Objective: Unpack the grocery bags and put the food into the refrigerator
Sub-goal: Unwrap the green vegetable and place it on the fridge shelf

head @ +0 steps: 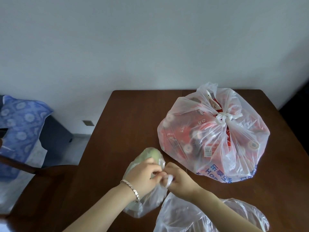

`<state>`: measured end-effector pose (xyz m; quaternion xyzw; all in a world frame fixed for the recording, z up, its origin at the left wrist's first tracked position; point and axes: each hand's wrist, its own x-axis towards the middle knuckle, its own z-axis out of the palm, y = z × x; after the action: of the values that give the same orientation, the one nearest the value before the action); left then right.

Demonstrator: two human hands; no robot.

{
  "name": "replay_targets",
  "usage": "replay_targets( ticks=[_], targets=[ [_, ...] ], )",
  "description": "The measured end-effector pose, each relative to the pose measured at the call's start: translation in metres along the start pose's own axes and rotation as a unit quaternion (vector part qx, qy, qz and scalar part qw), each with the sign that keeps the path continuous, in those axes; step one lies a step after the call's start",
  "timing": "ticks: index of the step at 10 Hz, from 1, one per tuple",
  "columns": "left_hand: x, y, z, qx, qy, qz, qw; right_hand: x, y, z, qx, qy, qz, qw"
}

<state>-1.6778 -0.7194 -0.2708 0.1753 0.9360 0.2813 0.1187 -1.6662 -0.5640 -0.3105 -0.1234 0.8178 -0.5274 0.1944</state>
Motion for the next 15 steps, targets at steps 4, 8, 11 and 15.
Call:
replay_targets(
  ticks=[4, 8, 11, 15],
  targets=[
    [-0.002, 0.002, -0.023, -0.395, 0.087, -0.173, 0.898, 0.013, 0.005, -0.031, 0.441, 0.195, 0.307, 0.821],
    [-0.002, -0.028, 0.007, -0.138, -0.006, -0.082, 0.987, 0.020, 0.000, 0.021, -0.117, 0.021, 0.138, 0.983],
    [0.004, -0.050, -0.011, 0.066, 0.214, -0.150, 0.963, 0.001, 0.000, -0.011, -0.114, 0.128, 0.156, 0.973],
    [-0.024, -0.025, -0.015, -0.178, -0.185, -0.006, 0.966, 0.012, -0.033, -0.043, -0.014, 0.146, 0.238, 0.960]
  ],
)
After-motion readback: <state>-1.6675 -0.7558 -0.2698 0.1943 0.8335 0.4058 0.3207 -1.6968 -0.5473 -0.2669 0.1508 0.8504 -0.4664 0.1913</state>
